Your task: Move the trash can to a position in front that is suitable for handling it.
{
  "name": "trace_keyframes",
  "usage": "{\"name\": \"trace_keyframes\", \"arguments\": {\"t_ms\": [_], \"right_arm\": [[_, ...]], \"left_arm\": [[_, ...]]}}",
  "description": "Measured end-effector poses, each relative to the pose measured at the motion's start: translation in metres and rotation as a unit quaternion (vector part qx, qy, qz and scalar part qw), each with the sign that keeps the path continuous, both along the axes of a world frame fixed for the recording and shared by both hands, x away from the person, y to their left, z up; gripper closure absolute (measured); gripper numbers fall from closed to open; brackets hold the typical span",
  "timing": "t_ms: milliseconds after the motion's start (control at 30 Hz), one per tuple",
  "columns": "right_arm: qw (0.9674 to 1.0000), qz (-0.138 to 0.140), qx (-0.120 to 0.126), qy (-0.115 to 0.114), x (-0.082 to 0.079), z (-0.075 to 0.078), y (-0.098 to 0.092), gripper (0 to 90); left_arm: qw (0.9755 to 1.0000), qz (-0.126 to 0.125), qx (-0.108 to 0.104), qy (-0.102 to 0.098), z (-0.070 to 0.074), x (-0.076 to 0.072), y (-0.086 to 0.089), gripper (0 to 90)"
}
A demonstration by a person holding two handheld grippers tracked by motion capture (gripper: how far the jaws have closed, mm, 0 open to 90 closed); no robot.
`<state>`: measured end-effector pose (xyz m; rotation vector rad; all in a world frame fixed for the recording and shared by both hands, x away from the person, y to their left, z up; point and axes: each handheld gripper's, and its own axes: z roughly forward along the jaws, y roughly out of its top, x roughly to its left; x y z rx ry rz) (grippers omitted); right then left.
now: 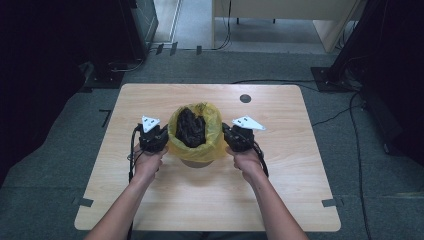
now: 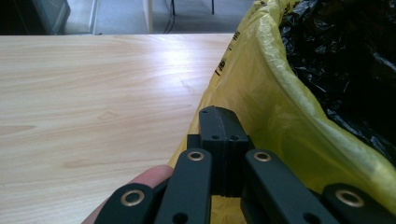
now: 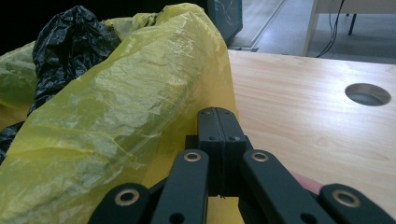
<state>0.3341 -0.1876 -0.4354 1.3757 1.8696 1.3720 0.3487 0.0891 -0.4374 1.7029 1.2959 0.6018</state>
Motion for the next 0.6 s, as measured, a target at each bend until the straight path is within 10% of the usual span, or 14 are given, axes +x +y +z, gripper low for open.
{"name": "trace_keyframes", "arguments": {"t_ms": [600], "right_arm": [[0.9992, -0.017, -0.035, -0.011, -0.062, 0.001, -0.014, 90.0]], "left_arm": [[0.9999, -0.011, 0.0, -0.003, -0.001, -0.057, -0.019, 90.0]]}}
